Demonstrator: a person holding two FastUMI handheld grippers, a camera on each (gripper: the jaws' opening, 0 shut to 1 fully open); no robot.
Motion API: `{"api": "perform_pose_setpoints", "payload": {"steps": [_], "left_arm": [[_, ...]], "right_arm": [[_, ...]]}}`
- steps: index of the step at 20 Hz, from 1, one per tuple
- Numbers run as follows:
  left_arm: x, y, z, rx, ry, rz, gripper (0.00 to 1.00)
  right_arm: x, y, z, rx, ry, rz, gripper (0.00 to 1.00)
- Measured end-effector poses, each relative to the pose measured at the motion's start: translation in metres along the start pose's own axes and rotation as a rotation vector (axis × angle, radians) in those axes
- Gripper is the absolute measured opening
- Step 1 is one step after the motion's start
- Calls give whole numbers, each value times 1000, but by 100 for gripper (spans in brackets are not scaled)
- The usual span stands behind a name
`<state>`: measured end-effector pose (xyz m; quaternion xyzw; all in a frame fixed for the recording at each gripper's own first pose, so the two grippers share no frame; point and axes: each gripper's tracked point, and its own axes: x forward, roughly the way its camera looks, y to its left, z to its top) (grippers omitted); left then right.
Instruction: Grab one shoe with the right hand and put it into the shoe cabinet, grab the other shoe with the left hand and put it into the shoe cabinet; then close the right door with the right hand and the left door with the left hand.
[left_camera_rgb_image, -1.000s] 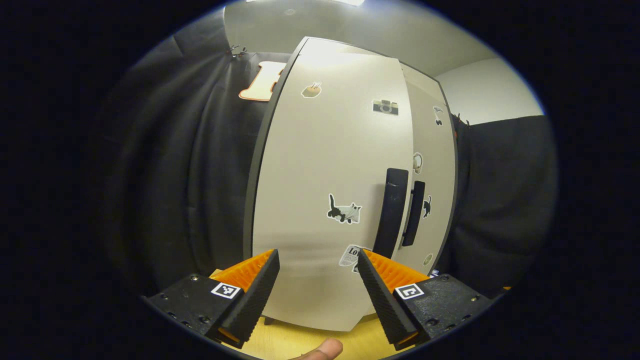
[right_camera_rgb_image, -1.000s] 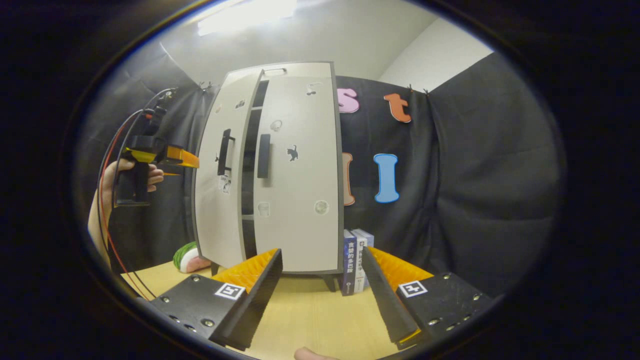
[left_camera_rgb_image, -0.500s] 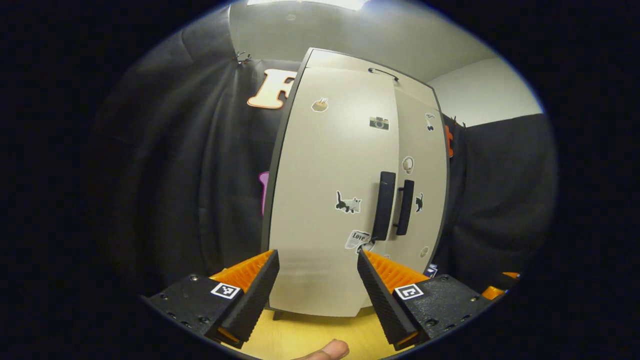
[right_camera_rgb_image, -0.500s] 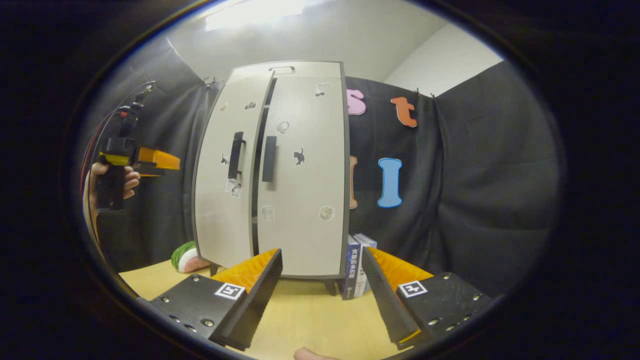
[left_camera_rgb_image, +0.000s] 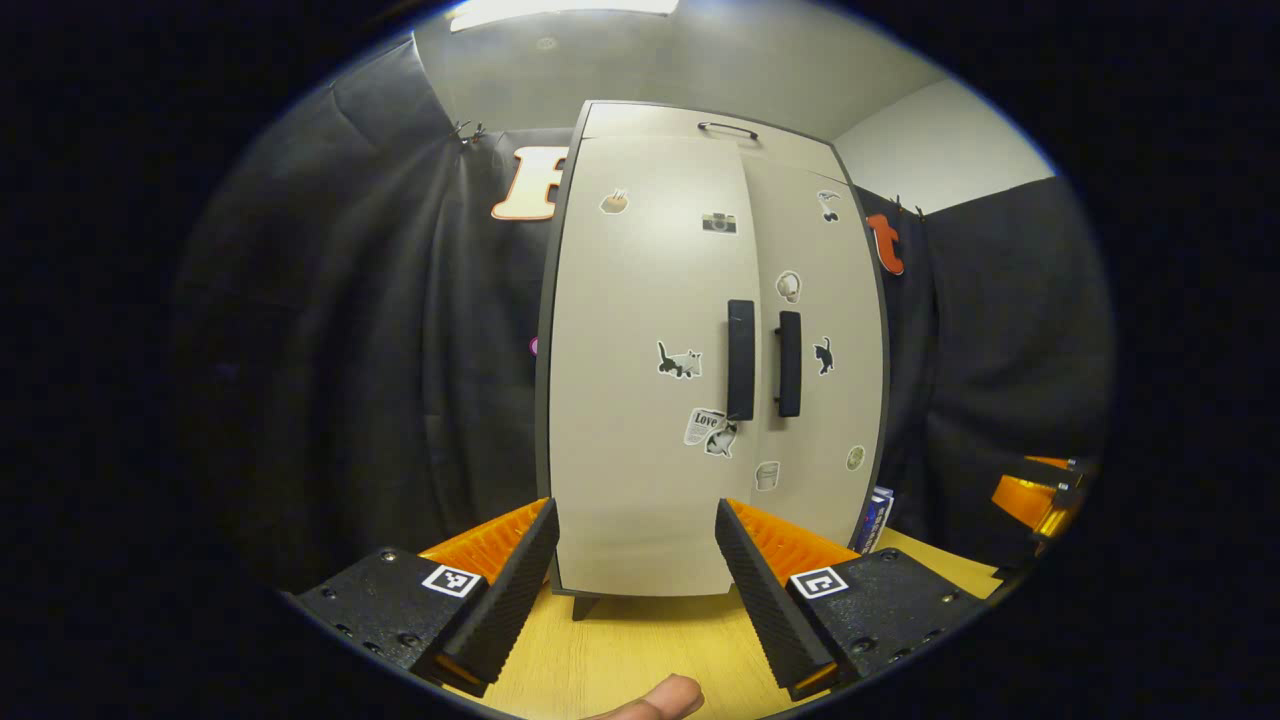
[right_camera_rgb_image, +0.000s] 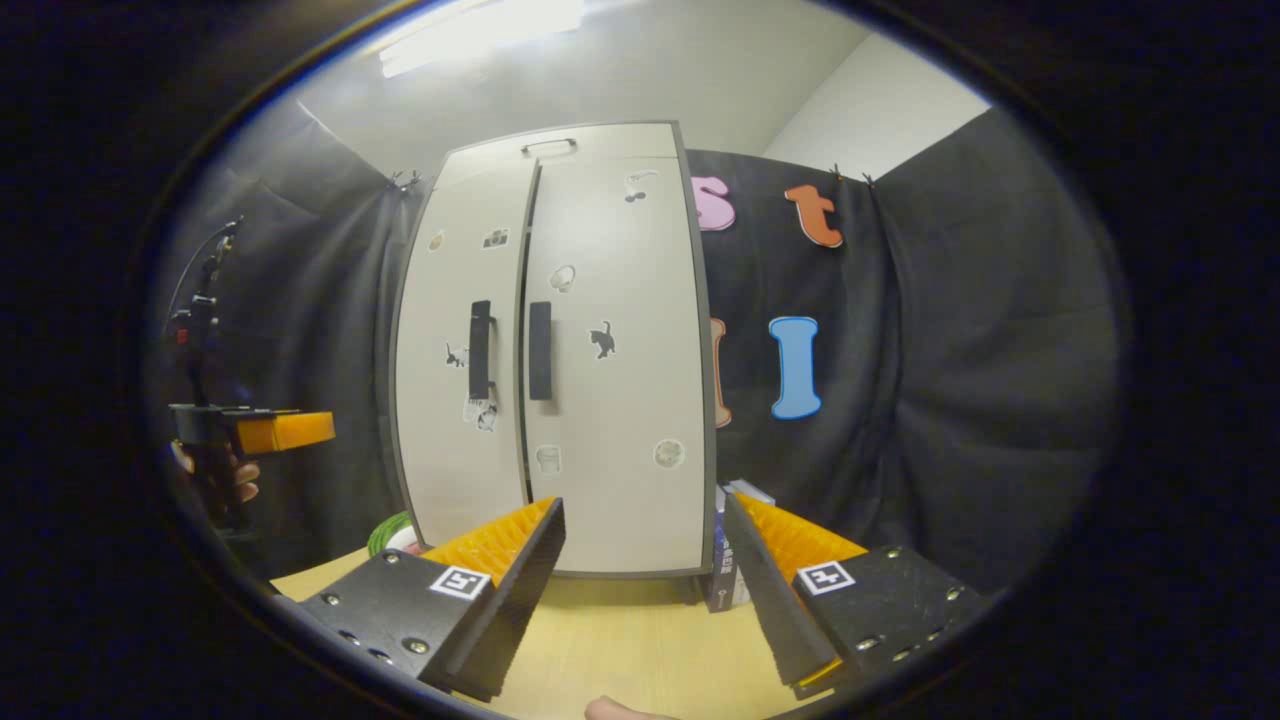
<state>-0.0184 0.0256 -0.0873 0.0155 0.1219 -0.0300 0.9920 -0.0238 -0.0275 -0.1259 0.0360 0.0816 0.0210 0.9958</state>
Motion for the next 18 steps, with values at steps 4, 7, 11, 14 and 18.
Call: {"api": "perform_pose_setpoints", "payload": {"steps": [4,7,11,14,18], "left_arm": [[-17,-24,8,13,-25,-16,96],[-23,-37,15,18,-39,-24,96],[-22,-47,19,27,-58,-7,96],[-18,-51,14,21,-56,8,96],[-11,-52,17,12,-86,26,96]], "right_arm": [[2,10,22,-21,-6,17,94],[3,21,36,-18,-9,38,94],[5,40,38,-45,-1,77,94],[4,51,38,-96,-25,88,96],[-9,52,48,-88,-71,62,94]]}}
